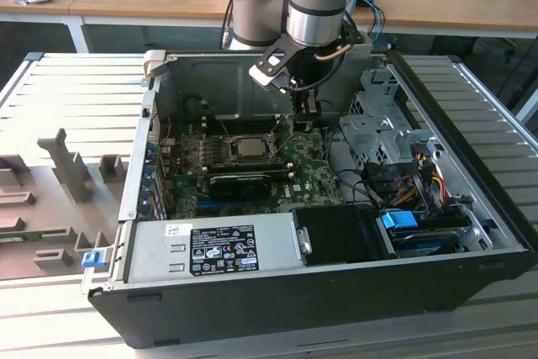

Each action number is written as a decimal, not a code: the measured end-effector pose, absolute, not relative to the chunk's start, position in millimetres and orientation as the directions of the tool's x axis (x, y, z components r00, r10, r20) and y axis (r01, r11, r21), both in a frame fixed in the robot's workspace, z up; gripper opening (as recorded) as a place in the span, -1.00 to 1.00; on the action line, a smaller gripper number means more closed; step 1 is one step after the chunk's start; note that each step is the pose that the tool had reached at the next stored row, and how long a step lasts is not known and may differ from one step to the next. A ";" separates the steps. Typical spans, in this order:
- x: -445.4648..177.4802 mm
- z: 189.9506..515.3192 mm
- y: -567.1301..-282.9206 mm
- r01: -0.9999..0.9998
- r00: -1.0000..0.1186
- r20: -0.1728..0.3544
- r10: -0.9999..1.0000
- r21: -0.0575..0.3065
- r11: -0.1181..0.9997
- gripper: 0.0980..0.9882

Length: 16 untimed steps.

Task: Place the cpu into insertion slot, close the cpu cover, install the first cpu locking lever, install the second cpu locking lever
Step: 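Close the cpu cover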

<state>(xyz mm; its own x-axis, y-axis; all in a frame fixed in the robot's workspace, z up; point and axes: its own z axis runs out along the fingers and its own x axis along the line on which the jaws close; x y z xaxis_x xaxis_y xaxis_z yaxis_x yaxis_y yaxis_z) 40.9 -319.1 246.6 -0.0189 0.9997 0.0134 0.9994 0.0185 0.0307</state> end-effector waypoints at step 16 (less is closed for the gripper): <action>37.5 246.5 -319.1 0.999 -0.019 0.013 1.000 0.031 0.018 -0.98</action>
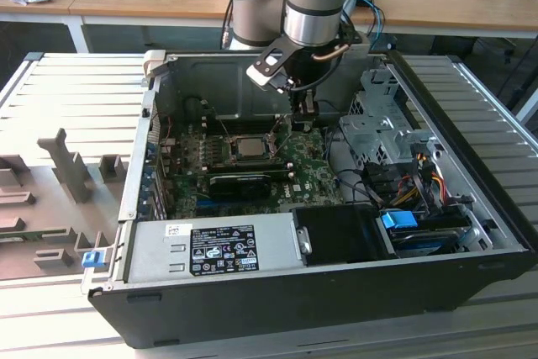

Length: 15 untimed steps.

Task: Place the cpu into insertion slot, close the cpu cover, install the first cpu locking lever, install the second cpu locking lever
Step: 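Close the cpu cover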

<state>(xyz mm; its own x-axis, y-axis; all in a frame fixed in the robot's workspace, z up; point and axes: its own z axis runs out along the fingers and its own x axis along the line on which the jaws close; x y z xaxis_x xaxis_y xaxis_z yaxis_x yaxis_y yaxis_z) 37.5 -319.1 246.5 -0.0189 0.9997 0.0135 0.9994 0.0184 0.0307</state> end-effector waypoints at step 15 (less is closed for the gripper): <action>33.3 246.5 -319.1 0.999 -0.019 0.013 1.000 0.031 0.019 -0.98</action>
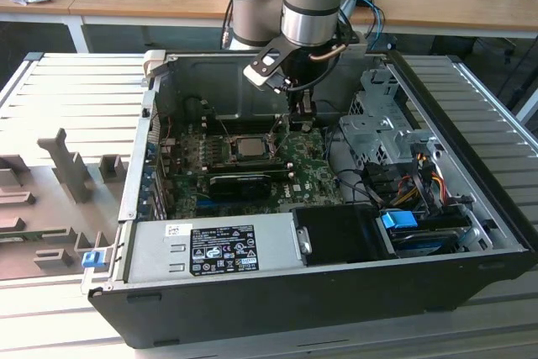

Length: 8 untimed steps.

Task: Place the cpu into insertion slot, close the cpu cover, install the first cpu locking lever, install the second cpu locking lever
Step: 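Close the cpu cover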

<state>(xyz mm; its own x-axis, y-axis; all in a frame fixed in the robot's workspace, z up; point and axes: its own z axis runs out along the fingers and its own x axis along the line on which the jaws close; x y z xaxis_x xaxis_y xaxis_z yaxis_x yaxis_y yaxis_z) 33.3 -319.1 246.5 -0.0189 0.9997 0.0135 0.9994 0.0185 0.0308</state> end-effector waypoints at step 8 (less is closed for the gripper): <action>30.5 246.6 -319.1 0.999 -0.019 0.013 1.000 0.031 0.018 -0.98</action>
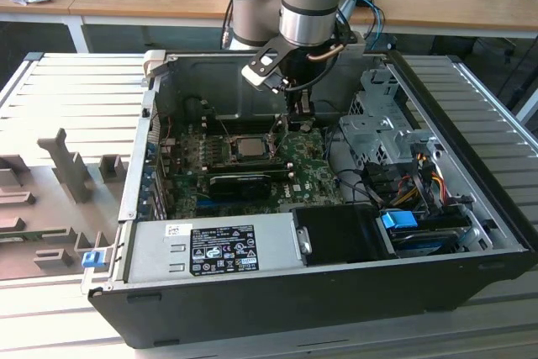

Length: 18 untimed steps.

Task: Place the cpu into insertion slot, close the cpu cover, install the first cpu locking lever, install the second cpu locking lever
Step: 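Close the cpu cover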

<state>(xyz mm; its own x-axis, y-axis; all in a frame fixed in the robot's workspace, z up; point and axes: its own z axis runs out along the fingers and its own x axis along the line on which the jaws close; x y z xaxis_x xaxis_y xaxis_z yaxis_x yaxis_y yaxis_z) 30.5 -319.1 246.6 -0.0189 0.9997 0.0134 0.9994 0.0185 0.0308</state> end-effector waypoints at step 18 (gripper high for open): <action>26.3 246.5 -319.1 0.999 -0.019 0.013 1.000 0.031 0.018 -0.98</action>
